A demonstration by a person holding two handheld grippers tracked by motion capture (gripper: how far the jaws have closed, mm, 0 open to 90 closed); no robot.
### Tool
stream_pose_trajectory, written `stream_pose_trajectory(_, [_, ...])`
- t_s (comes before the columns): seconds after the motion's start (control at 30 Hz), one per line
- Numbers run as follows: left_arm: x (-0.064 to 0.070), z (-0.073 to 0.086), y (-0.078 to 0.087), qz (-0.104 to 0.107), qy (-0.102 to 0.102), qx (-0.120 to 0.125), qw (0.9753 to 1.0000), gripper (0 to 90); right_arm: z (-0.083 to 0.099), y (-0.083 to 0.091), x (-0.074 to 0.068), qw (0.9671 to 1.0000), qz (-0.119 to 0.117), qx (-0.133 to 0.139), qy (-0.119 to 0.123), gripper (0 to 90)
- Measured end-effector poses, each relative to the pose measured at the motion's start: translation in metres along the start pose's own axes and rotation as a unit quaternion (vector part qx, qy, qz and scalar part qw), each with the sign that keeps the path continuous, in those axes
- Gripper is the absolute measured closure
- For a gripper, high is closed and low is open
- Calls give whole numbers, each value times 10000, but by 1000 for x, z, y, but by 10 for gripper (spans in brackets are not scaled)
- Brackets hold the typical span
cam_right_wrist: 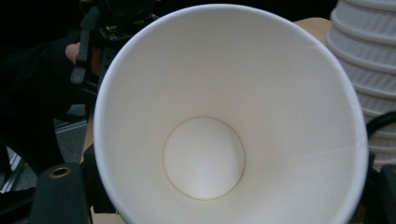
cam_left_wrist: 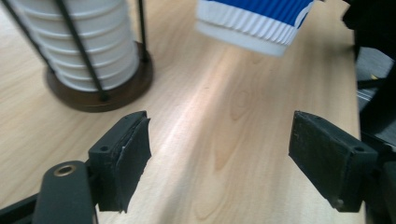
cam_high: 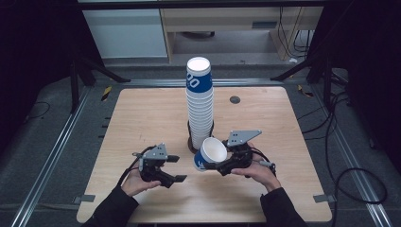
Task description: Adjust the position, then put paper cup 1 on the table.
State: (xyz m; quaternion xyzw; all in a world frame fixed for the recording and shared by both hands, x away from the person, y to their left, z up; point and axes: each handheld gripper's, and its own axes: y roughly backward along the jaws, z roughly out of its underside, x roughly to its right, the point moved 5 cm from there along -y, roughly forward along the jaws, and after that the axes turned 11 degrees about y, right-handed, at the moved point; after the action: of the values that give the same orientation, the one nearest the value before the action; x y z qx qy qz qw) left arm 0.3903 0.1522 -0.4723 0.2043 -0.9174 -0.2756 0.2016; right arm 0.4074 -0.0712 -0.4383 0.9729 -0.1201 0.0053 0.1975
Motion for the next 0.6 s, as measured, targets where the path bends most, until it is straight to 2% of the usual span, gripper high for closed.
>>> stream_pose_trajectory(0.2, [-12,-2,6,-375,238,161,9989,174,4,7,6,9994,297,-192,24,202])
stream_pose_trajectory(0.37, [-21,-1,9,-529,407,251,9975,158,5,15,13,9984,525,-212,-43,202])
stream_pose_trajectory(0.6, [-32,-1,15,-826,644,374,9938,151,7,27,25,9936,1034,-434,-150,201])
